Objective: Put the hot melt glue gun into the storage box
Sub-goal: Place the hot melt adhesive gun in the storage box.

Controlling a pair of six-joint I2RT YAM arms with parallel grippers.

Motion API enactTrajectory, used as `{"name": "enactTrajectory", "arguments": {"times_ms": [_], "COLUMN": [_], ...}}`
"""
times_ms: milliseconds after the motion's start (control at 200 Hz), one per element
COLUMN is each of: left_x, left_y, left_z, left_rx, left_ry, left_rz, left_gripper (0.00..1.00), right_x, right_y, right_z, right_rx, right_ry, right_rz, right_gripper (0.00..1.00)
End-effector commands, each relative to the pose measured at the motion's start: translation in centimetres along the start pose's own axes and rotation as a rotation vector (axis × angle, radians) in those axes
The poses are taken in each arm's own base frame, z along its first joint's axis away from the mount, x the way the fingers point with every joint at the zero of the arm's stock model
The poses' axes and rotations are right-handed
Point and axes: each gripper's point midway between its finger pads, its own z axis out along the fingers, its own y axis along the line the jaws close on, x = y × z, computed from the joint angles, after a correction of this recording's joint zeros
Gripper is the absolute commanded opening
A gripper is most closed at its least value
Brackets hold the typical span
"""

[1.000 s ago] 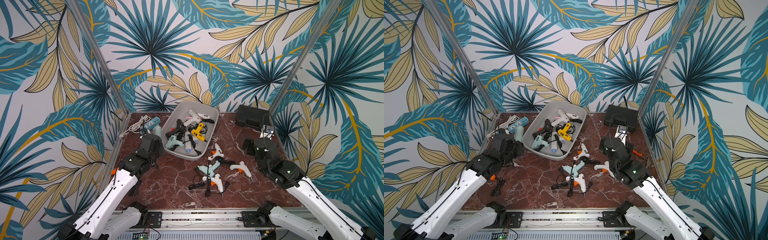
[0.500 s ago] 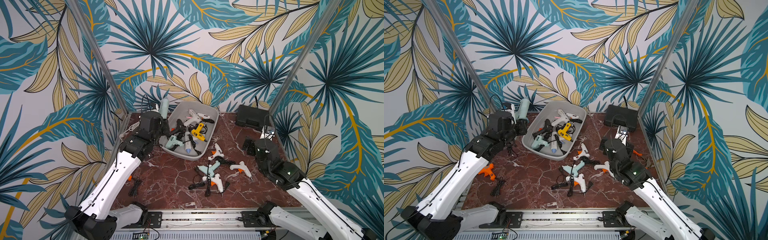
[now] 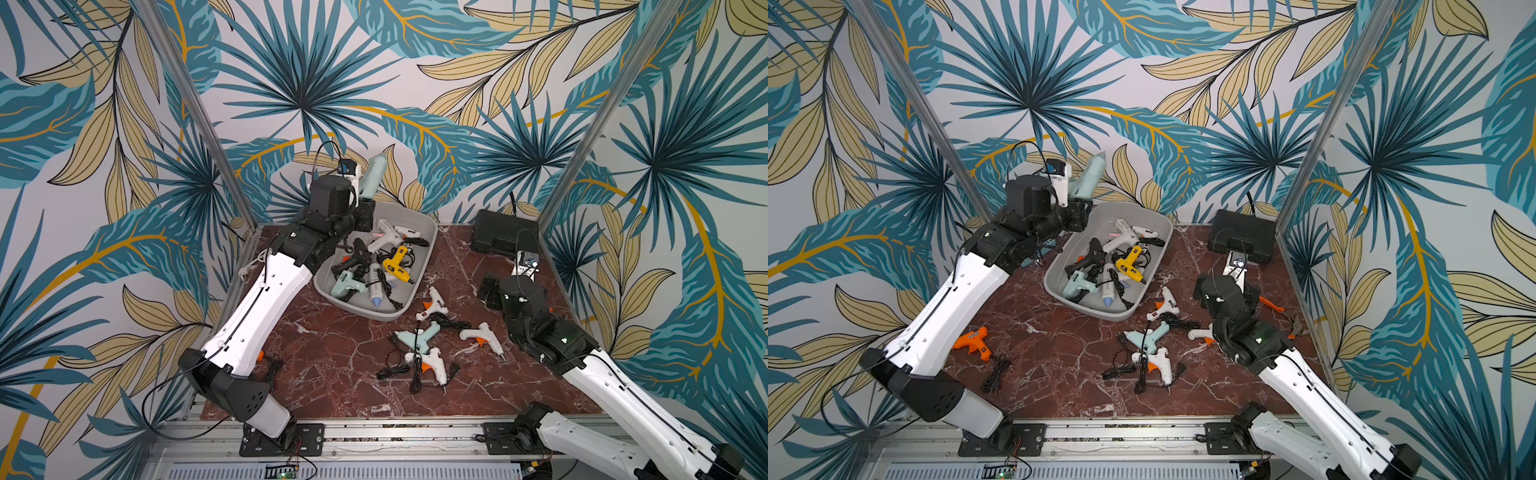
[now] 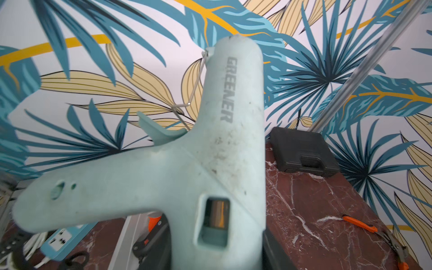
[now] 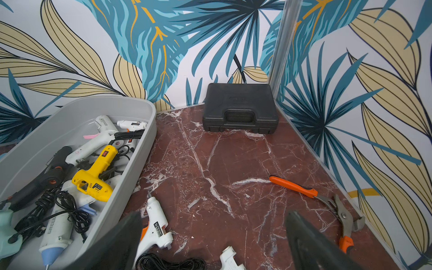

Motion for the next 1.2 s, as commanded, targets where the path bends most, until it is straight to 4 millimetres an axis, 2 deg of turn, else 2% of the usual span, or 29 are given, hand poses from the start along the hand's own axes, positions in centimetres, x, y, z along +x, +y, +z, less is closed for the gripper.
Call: {"name": "enactTrajectory", "arguments": {"times_ms": [0, 150, 321, 441, 626, 861, 1007, 1192], "left_x": [-2.8, -2.0, 0.4, 1.7, 4.4, 9.6, 12.5, 15.7], "left_y": [-2.9, -3.7, -2.2, -1.6, -1.6, 2.2, 2.9, 5.0], "left_z": [1.0, 5.7, 11.3, 14.5, 18.4, 21.9, 22.2, 23.1], "left_rx": [0.101, 0.111, 0.007, -0.026, 0.031, 0.031, 0.018, -0.029], "left_ry": [-0.078, -0.059, -0.008, 0.0, 0.029, 0.161, 0.214, 0.286], "left_rz": [0.066, 0.102, 0.138, 0.154, 0.161, 0.082, 0.074, 0.011], "left_gripper": [0.0, 0.0, 0.0, 0.0, 0.0, 0.0, 0.0, 0.0], "right_x": [0.6, 1.1, 1.5, 1.9, 2.3, 2.5, 2.4, 2.4], "right_y": [0.6, 1.3, 1.5, 1.6, 1.7, 1.3, 1.1, 1.3], "right_z": [0.5, 0.8, 0.9, 0.9, 0.9, 0.6, 0.4, 0.6], "right_rx": [-0.018, -0.043, -0.056, -0.063, -0.068, -0.066, -0.06, -0.063], "right_ry": [0.006, 0.024, 0.041, 0.055, 0.071, 0.081, 0.077, 0.081], "right_rz": [0.016, 0.02, 0.019, 0.022, 0.026, 0.028, 0.035, 0.034], "right_gripper": [1.0, 0.99, 0.99, 0.99, 0.99, 0.99, 0.99, 0.99]}}
